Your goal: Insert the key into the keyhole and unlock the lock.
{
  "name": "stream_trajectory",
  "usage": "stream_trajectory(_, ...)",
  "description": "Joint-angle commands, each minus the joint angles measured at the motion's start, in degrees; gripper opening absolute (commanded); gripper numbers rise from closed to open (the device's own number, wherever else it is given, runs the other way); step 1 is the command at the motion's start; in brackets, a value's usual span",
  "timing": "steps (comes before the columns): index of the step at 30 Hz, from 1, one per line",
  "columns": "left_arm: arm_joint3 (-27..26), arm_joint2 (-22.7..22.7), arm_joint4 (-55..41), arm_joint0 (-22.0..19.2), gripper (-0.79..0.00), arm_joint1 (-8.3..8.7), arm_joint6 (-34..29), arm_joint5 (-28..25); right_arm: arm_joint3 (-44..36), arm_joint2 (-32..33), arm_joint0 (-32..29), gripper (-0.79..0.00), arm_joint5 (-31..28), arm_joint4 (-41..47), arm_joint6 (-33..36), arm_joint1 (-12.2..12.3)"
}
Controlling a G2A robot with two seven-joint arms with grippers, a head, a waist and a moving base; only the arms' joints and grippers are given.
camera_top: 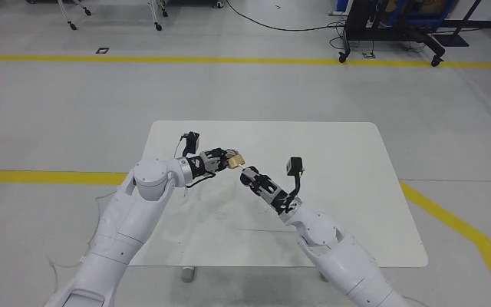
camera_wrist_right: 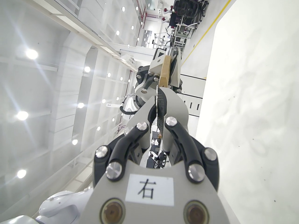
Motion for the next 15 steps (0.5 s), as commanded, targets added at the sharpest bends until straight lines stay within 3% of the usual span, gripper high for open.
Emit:
stream_trajectory(1, 0.01, -0.09, -0.07, 0.09, -0.785, -0.01, 0.32, 0.07, 0.55, -0.46, 0.32, -0.785, -0.02, -0.28, -1.05, -0.32)
stream_trajectory(15, -1.89, -1.89, 0.4, 1.84, -0.785, 0.19, 4.42, -0.11, 0.5, -2.38, 0.11, -0.785, -0.75, -5.59, -5.81, -1.8)
